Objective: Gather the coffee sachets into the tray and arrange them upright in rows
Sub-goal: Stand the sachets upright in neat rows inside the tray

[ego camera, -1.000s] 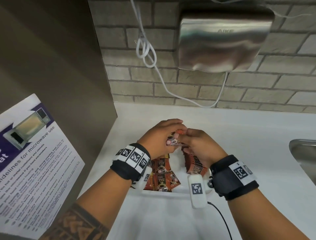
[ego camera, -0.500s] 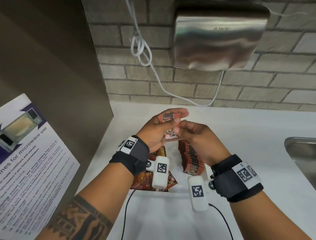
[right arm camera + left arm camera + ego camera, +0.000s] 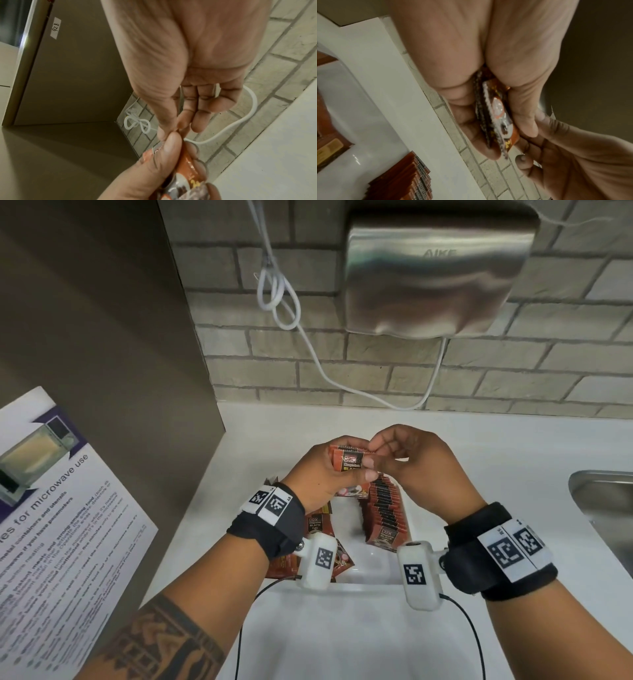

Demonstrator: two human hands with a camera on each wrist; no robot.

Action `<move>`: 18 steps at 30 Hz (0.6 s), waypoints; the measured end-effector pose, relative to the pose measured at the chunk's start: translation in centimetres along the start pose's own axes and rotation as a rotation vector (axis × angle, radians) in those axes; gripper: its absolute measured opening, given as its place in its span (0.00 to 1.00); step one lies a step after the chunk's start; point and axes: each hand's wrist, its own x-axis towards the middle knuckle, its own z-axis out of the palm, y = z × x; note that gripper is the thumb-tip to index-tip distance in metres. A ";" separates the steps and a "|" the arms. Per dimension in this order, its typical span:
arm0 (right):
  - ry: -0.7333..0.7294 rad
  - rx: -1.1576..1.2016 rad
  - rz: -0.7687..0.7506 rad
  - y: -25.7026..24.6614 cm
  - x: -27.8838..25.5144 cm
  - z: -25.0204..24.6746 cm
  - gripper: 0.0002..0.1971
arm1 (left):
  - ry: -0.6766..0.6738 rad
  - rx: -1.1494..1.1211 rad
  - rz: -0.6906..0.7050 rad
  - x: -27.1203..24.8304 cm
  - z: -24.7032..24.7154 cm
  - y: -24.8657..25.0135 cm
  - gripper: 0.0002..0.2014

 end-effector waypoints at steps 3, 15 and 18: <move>-0.031 -0.040 -0.008 0.0 0.1 -0.1 0.06 | -0.040 0.021 -0.014 -0.1 0.1 0.1 0.19; -0.026 -0.096 -0.028 0.0 -0.3 -1.0 0.03 | -0.072 0.130 -0.020 -0.9 0.3 -1.1 0.21; -0.039 -0.094 -0.023 0.1 -0.5 -1.0 0.03 | -0.019 0.121 -0.017 -1.0 0.5 -1.6 0.17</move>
